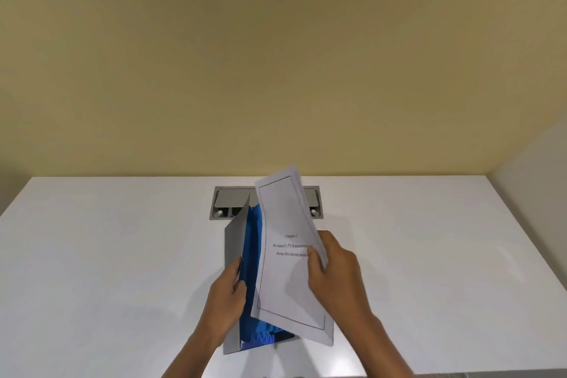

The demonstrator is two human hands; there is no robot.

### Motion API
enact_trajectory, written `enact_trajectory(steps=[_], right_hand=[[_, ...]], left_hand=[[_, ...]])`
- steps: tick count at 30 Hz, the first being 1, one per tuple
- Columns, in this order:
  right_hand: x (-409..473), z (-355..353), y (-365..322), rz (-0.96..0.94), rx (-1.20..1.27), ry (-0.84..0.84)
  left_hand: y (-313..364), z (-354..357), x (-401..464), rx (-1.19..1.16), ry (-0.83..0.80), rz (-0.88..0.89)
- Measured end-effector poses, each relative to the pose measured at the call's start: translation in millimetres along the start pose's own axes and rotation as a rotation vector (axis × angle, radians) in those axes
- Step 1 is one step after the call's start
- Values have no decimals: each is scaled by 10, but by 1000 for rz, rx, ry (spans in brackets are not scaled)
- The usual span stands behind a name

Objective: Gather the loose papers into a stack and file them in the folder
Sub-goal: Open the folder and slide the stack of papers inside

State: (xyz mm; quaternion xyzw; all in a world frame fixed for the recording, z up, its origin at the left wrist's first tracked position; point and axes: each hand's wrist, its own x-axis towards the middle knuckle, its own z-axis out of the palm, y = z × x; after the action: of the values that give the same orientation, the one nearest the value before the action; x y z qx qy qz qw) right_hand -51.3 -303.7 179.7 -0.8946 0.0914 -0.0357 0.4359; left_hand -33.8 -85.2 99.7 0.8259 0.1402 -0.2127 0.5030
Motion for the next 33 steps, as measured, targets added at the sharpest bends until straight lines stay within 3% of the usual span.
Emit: enact_trajectory(steps=[11,33], right_hand=[[49,462,-13,35,-167,-135],[310,1327,-105,225,-239,-300]], left_hand=[[57,43,-46,-6,53,29],[41,99,68,1,49,2]])
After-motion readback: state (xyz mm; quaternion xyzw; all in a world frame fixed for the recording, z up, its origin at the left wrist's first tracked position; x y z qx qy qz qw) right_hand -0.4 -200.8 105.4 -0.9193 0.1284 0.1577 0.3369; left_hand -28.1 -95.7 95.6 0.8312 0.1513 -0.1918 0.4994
